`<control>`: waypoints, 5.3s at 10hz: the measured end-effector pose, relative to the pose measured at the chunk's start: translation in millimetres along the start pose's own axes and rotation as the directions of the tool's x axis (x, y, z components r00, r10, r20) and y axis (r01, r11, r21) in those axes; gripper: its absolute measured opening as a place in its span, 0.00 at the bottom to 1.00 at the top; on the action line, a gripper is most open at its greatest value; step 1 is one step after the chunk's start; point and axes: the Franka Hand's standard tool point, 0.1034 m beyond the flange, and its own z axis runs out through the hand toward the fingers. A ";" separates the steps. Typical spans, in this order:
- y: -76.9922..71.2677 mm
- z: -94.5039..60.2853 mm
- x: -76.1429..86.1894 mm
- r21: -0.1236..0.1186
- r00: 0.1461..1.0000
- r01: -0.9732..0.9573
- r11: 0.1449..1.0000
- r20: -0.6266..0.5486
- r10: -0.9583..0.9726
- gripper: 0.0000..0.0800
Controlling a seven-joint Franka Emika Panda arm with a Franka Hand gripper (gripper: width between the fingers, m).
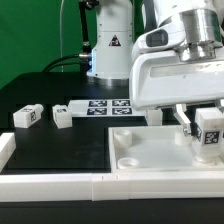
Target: Assemble one leg
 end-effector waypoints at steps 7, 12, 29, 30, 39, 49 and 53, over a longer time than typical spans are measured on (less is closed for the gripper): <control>1.7 3.4 -4.2 -0.007 1.000 0.000 1.000 -0.024 0.000 0.64; 1.7 3.5 -4.4 -0.007 1.000 0.000 1.000 -0.023 0.000 0.81; 9.6 -2.9 21.3 0.015 0.784 -0.122 0.992 0.614 0.087 0.80; 9.3 -2.9 21.3 0.015 0.784 -0.122 0.992 0.614 0.087 0.80; 0.5 -1.2 21.4 -0.305 0.609 -0.539 0.785 0.502 0.613 0.36; -9.1 -0.5 21.5 -0.436 0.413 -0.711 0.551 0.375 0.830 0.78; -4.8 0.4 19.2 -0.179 0.709 -0.378 0.908 0.575 0.408 0.81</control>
Offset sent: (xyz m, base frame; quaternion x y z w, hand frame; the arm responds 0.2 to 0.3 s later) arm -0.0139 0.0010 -0.0134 0.0069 0.0132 0.0156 0.9998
